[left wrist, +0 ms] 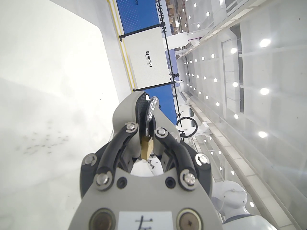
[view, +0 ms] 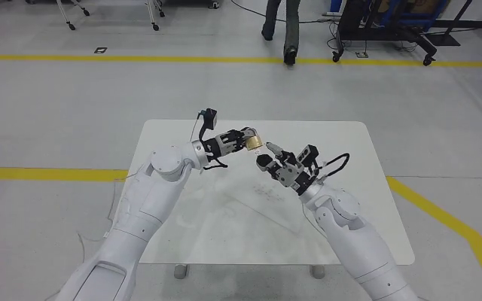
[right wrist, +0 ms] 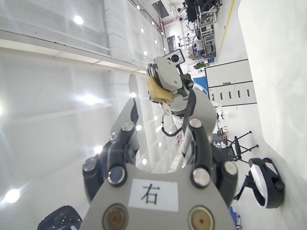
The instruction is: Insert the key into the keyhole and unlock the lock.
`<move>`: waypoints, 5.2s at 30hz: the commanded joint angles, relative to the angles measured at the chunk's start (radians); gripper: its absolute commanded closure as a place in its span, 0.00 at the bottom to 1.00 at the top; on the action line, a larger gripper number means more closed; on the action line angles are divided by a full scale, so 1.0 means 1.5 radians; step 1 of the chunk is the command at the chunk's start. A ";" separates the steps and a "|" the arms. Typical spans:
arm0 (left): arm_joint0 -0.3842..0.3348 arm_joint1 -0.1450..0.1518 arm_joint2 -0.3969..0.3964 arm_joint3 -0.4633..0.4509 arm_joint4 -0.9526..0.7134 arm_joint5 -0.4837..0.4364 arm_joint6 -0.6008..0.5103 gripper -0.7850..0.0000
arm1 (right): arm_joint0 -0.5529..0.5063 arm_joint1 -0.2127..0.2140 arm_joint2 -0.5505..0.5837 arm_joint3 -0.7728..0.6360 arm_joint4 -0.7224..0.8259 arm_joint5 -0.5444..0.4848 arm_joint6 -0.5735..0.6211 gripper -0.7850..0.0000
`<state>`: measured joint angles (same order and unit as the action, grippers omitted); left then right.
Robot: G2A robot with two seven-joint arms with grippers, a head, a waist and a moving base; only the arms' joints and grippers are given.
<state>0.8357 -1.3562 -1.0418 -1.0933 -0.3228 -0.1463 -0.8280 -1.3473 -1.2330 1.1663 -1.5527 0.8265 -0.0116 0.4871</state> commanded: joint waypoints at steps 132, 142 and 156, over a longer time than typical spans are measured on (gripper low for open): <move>-0.085 -0.059 0.170 0.155 0.075 0.311 -0.066 0.78 | -0.057 -0.001 0.280 0.008 0.148 0.079 0.199 0.00; -0.073 -0.054 0.113 0.153 -0.016 0.273 -0.090 0.00 | -0.057 -0.001 0.280 0.008 0.148 0.079 0.199 0.00; -0.002 0.001 -0.061 -0.002 0.022 0.064 -0.021 0.00 | -0.057 -0.001 0.280 0.008 0.148 0.079 0.199 0.00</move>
<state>0.8163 -1.3623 -1.1157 -1.0680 -0.3148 -0.0487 -0.8709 -1.4333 -1.2353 1.5865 -1.5409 1.0477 0.1069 0.7849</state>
